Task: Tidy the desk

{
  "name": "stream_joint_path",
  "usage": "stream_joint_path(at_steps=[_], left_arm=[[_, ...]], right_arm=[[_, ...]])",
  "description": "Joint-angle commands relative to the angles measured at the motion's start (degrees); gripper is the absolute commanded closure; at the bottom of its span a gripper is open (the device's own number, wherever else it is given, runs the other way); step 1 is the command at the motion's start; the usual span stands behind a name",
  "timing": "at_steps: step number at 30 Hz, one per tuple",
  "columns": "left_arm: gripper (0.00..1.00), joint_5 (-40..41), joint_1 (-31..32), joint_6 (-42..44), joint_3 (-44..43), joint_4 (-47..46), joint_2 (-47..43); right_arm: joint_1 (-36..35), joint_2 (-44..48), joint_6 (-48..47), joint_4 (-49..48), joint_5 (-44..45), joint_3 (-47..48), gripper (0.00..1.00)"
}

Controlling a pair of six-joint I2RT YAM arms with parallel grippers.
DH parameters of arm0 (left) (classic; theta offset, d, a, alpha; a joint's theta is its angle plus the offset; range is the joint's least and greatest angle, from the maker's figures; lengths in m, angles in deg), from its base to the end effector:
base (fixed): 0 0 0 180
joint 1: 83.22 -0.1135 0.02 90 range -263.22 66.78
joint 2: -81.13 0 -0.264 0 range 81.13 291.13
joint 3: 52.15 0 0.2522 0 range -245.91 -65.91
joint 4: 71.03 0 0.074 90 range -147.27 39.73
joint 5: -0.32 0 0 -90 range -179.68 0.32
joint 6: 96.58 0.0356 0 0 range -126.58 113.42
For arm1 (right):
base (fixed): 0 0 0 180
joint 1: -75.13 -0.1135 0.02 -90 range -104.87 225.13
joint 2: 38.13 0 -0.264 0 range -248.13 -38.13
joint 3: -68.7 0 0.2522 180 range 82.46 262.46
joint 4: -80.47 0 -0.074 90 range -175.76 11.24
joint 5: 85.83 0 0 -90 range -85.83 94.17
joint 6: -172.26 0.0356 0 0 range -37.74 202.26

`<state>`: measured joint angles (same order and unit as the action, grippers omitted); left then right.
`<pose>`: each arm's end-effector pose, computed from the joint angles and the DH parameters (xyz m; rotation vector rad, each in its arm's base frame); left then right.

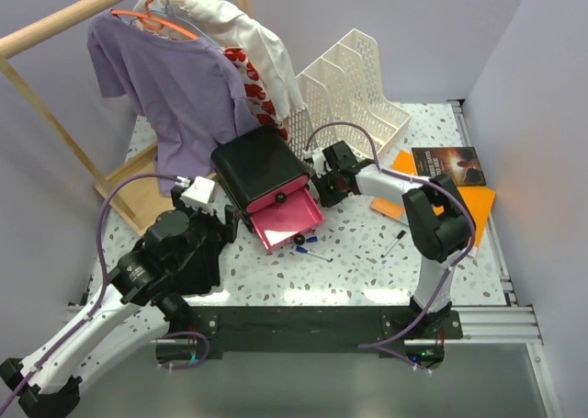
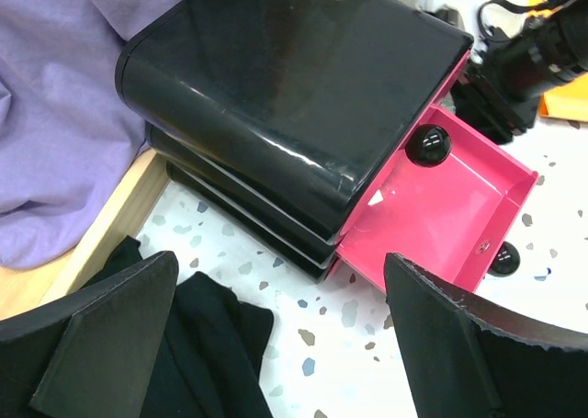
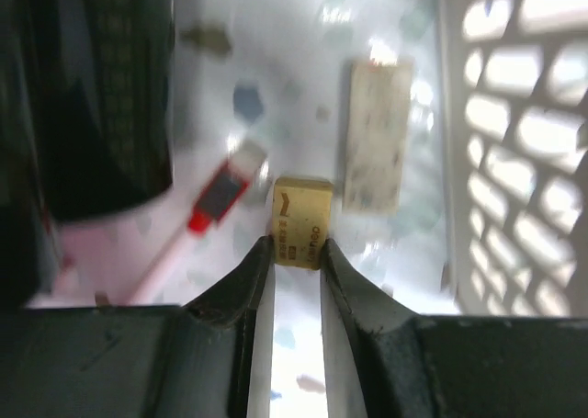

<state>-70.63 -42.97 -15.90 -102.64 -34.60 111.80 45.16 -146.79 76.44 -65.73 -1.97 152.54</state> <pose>0.1093 -0.0773 0.3029 0.2689 1.8350 -0.2946 0.3362 0.1983 0.1644 -0.8404 2.4745 0.2906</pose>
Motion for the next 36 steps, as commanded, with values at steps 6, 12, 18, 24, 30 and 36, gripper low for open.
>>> stream_joint_path(at_steps=[6, 12, 18, 24, 30, 36], left_arm=[[0.00, -1.3, -0.3, 0.9, 0.4, -3.3, -0.9], [0.00, -1.8, -0.2, 1.0, 0.4, -3.7, -1.4], [0.00, -2.3, -0.3, 1.0, 0.6, -3.8, -1.3], [0.00, -2.2, -0.3, 0.7, 0.5, -3.7, -1.8], [0.00, -1.7, -0.3, 0.7, 0.5, -3.6, -2.4], [0.00, -1.7, -0.3, 0.7, 0.4, -3.5, -2.9]], right_arm=[[-0.2, 18.4, -8.5, 8.8, -0.8, -5.5, 1.00], [-0.2, 28.2, -17.2, 14.1, -8.7, -8.9, 1.00], [-0.5, 33.2, -28.4, 20.6, -23.7, -5.9, 0.99], [-6.6, 31.1, -30.7, 18.6, -24.5, -2.9, 0.97], [-12.7, 22.5, -29.7, 16.8, -20.3, 3.8, 0.90], [-17.8, 15.2, -27.6, 15.0, -14.0, 9.4, 0.68]])
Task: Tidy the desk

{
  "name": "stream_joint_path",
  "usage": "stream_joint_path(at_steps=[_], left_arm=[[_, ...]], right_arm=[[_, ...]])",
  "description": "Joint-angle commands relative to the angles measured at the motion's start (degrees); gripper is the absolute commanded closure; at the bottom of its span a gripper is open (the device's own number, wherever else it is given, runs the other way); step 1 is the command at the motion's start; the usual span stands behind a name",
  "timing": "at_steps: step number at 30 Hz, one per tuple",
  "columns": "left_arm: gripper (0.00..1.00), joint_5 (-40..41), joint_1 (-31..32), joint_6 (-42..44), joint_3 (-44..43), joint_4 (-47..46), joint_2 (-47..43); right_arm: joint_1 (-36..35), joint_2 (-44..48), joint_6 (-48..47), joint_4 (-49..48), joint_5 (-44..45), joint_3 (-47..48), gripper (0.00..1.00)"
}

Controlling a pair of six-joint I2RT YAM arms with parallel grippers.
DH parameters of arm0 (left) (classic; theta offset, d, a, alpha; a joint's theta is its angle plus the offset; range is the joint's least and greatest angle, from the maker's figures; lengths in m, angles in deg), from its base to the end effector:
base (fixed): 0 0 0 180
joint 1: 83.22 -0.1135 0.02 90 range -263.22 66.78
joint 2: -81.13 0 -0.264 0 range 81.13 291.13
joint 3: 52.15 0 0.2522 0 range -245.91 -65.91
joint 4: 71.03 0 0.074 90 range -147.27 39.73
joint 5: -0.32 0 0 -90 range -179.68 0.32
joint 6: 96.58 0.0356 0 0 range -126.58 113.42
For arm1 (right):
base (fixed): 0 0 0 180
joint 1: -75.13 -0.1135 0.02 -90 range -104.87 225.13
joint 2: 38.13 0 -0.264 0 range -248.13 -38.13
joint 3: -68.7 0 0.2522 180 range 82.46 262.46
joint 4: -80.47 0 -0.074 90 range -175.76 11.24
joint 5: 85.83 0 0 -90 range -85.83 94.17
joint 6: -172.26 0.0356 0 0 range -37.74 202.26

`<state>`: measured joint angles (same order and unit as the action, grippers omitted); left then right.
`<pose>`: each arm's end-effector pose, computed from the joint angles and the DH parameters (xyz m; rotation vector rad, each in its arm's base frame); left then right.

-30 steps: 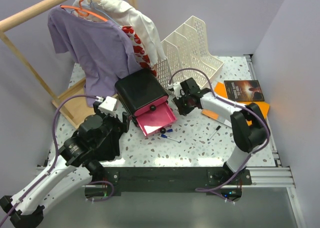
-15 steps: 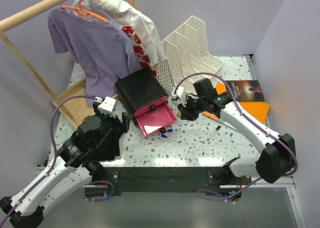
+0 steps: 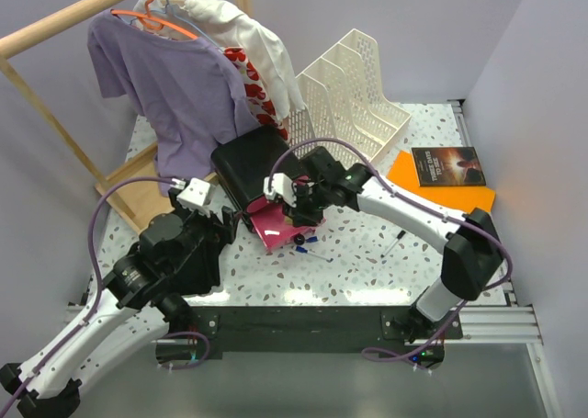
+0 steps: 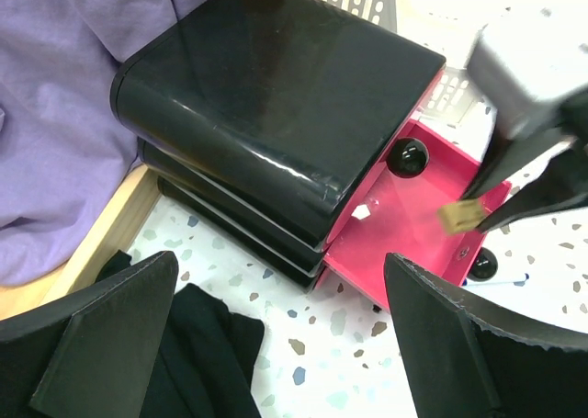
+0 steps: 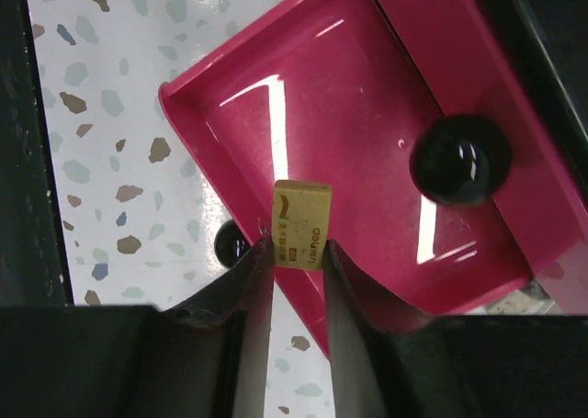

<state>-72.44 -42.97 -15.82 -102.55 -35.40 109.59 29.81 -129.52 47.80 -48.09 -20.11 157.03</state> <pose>0.1036 -0.0739 0.3080 0.2745 1.7911 -0.3440 0.2287 0.2521 0.2773 -1.7349 1.8073 0.6109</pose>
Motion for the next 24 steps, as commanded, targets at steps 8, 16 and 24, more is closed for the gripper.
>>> stream_joint_path(at_steps=[8, 16, 24], left_arm=[[0.00, -0.3, -0.3, 0.8, 0.3, -2.8, -1.2], [0.00, -0.8, -0.3, 1.0, 0.3, -2.9, -0.6], [0.00, -0.8, -0.3, 1.0, 0.3, -2.8, -0.3]], right_arm=[[-2.3, 1.3, -0.4, 0.2, 6.2, 3.2, 0.38], [6.9, 9.4, 0.1, -1.6, 2.0, -2.3, 0.37], [12.3, 4.4, -1.9, -4.4, 6.1, -2.1, 0.37]])
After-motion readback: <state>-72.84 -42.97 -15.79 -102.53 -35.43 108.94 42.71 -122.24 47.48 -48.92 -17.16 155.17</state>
